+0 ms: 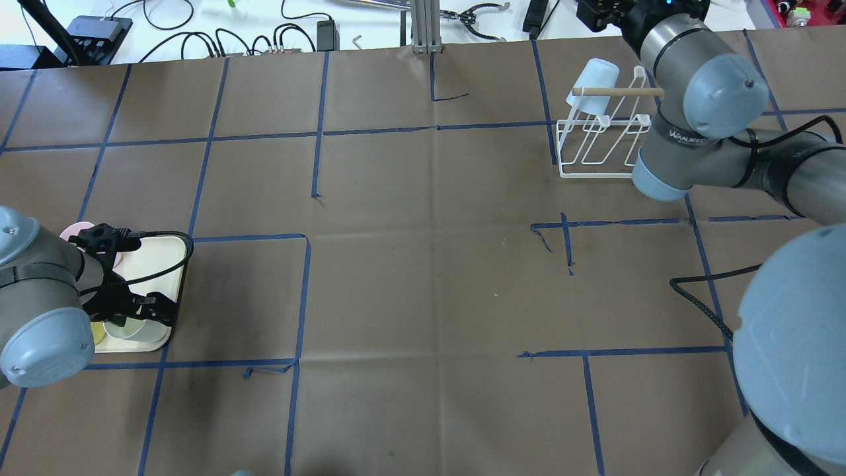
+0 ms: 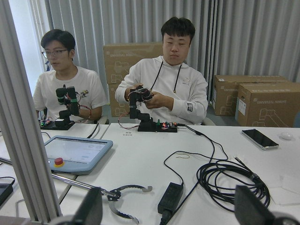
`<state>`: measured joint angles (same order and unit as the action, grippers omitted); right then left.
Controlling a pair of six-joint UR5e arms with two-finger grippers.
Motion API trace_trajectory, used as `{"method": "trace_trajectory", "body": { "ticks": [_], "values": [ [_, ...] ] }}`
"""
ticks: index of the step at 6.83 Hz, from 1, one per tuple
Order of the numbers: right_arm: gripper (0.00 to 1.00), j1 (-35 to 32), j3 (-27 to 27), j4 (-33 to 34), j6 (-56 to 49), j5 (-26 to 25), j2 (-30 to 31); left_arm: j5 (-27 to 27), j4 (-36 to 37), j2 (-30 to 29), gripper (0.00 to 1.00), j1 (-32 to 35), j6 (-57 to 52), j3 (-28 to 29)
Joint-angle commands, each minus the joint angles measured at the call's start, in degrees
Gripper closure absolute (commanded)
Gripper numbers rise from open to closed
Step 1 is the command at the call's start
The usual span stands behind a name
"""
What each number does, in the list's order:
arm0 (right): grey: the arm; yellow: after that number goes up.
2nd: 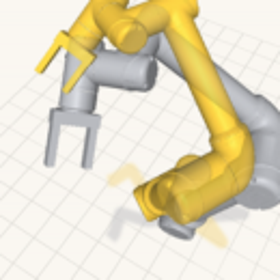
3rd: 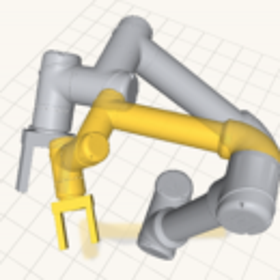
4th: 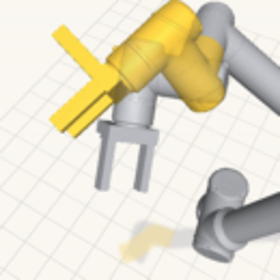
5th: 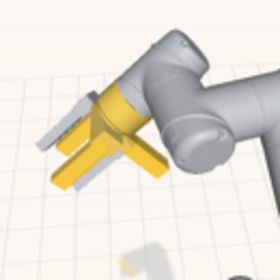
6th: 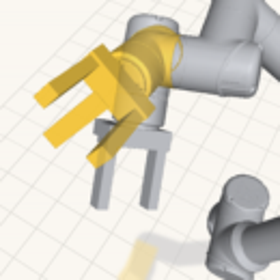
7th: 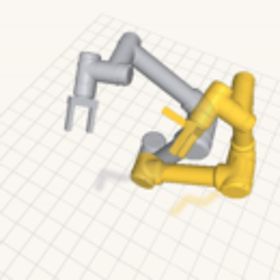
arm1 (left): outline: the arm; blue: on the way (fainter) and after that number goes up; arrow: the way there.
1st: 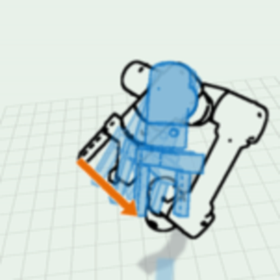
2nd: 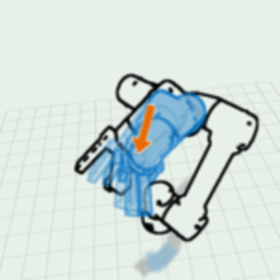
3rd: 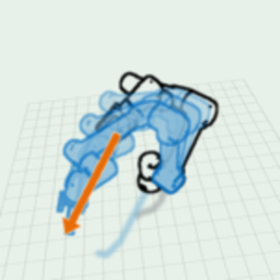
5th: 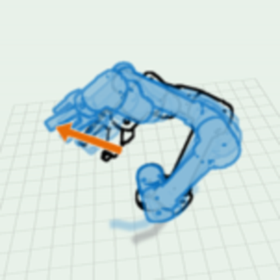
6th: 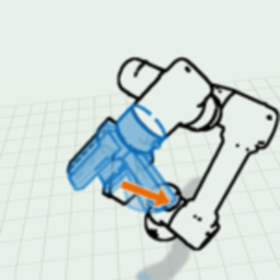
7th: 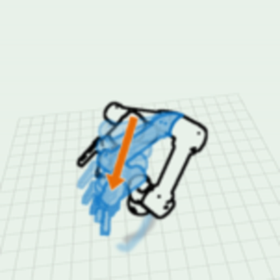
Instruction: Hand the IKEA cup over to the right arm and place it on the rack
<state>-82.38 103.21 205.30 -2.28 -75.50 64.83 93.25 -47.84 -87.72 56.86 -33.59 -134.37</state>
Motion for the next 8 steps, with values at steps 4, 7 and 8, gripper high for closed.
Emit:
{"method": "trace_trajectory", "body": {
  "ticks": [4, 7, 8],
  "values": [
    [0.00, -7.52, 6.10, -3.33, 16.78, 0.18, 11.10, -0.18, -1.01, -0.26, 1.00, 0.26, -0.95, 5.13],
    [0.00, -9.02, 15.93, -2.72, 41.94, 3.07, 16.36, -1.58, -22.01, -0.17, 1.00, 5.51, -0.69, 24.76],
    [0.00, -9.11, 18.05, -2.80, 48.97, 4.99, 18.47, -1.84, -30.39, -0.87, 1.00, 8.67, -0.34, 34.25]
  ]
}}
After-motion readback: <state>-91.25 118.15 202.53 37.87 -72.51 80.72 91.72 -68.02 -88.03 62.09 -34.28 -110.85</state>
